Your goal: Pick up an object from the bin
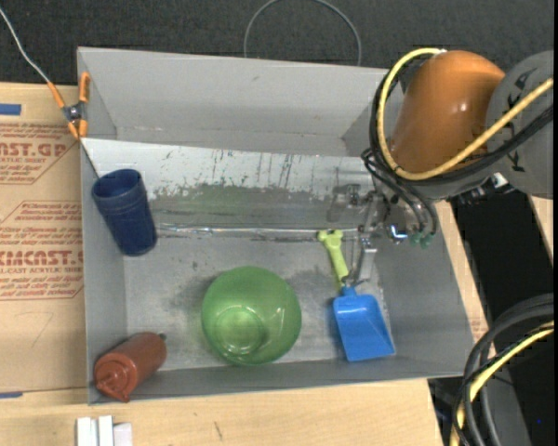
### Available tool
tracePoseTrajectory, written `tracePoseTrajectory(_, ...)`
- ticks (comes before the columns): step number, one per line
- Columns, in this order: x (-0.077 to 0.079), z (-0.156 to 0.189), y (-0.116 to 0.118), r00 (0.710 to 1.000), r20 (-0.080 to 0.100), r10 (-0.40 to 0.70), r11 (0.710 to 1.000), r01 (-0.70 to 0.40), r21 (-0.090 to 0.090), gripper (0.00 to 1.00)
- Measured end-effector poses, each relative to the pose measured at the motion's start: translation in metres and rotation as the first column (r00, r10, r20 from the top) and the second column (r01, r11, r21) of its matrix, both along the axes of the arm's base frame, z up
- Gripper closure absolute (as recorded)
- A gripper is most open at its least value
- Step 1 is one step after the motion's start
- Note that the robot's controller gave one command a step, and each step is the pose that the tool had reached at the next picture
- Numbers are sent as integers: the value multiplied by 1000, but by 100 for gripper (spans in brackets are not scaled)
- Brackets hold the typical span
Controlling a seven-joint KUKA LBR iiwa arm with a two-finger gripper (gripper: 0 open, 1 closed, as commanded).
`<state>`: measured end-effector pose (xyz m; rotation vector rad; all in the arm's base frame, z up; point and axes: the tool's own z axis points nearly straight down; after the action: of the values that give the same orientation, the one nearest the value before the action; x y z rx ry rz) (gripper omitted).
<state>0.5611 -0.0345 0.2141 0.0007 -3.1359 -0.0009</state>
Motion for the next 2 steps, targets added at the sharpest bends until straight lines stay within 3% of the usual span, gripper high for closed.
tracePoseTrajectory(1,1,5,0,1000,8,1,1000,-1,-1,0)
tracePoseTrajectory(2,-46,-106,-50,964,5,268,964,-268,0,0)
